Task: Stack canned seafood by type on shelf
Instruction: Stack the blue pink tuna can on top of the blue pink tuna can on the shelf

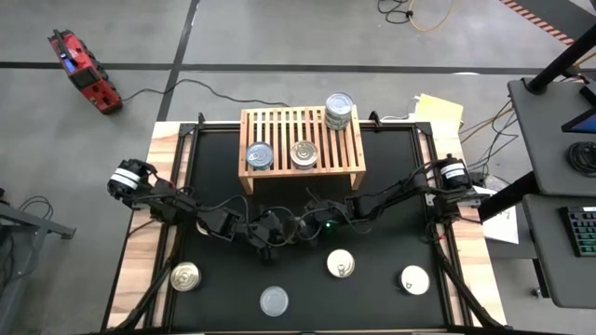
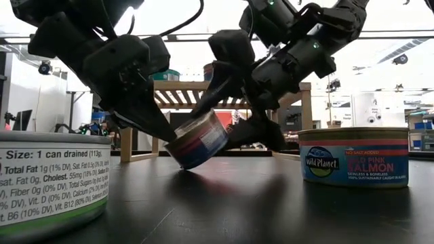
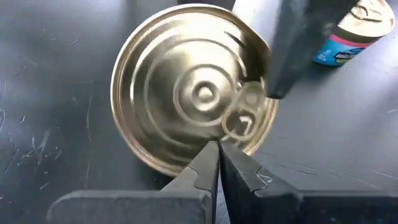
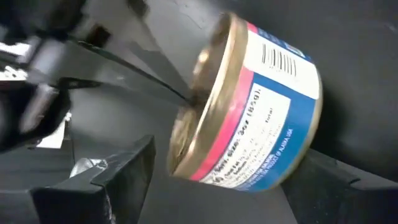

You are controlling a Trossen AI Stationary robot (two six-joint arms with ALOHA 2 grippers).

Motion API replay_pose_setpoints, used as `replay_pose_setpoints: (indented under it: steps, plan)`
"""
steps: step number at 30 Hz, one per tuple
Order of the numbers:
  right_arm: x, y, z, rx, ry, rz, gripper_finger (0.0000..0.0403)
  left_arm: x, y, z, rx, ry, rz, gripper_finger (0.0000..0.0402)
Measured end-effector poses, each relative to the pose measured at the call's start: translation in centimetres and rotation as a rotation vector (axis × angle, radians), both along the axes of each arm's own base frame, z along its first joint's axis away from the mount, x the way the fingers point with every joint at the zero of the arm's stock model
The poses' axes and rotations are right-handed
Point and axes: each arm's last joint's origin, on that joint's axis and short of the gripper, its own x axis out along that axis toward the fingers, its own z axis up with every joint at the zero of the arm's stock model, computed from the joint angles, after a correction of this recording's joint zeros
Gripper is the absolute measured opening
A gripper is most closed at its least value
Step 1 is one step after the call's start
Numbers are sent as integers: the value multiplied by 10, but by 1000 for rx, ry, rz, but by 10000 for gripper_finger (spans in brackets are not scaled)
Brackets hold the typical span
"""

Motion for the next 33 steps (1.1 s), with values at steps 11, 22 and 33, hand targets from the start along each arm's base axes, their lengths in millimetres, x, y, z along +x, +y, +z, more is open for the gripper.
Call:
replay_pose_setpoints:
  steps: [11,22,33]
  plan:
    - [1,-3,0,-5,11,-11,203,0,0,0,-2,-3,1,0]
    - [-6,-5,10,-13,61,-16,192,-2,-1,12,-67,-42,18,0]
    - [-33,-10,86,-59,-39,22,192,-14,3,57,-52,-172,-34,0]
